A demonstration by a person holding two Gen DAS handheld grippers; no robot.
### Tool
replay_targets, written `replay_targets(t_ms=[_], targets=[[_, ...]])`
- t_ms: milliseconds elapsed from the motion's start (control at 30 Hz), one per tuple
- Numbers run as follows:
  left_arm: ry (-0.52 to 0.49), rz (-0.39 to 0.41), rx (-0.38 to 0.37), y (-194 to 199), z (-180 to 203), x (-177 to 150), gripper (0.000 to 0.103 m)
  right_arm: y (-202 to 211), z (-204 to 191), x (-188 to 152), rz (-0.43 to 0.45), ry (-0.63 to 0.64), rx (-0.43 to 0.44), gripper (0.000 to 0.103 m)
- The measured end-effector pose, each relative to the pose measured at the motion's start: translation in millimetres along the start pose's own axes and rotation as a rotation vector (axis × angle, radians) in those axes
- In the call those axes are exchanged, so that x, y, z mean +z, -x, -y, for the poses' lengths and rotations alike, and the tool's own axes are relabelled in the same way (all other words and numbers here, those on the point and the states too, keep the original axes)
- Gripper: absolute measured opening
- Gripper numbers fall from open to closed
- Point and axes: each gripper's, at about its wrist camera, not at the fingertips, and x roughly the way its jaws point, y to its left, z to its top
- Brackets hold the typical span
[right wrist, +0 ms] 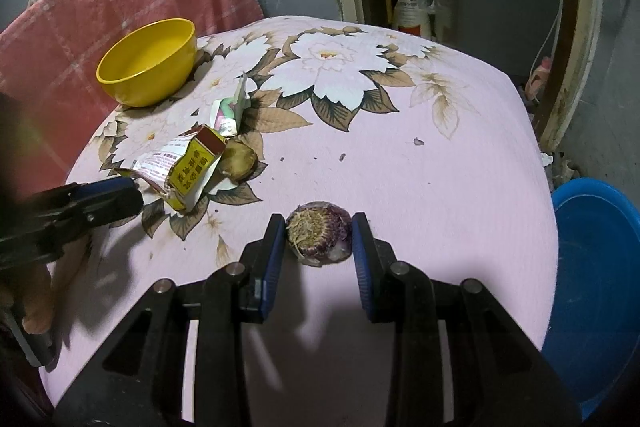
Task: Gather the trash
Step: 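Grasp the yellow snack packet with the left tool while the right tool grasps the purple husk, then lift and carry the packet and purple husk with both tools over the blue basin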
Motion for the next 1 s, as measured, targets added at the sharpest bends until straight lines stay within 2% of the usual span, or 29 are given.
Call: replay_targets(t_ms=[367,567,733,1000], targets=[[-0.065,-0.019,0.025,-22.2,18.7,11.2,0.056,3.2,8.4,-2.0,0.007,0.013,-0.028,0.06],[-0.06,-0.04,0.053,-36.3,20.2,19.0,0.057,2.7,9.3,-2.4,0.011,0.012,-0.024,0.06],[-0.013,-0.033,0.029,-35.8,13.6,22.2,0.054,3.8,8.1,-2.9,0.02,0.005,-0.019,0.06],[-0.027,-0.023,-0.011,-21.4,23.2,13.1,0.052,23.2,5.6,-6.7,0.076,-0.001,-0.004,0.06]])
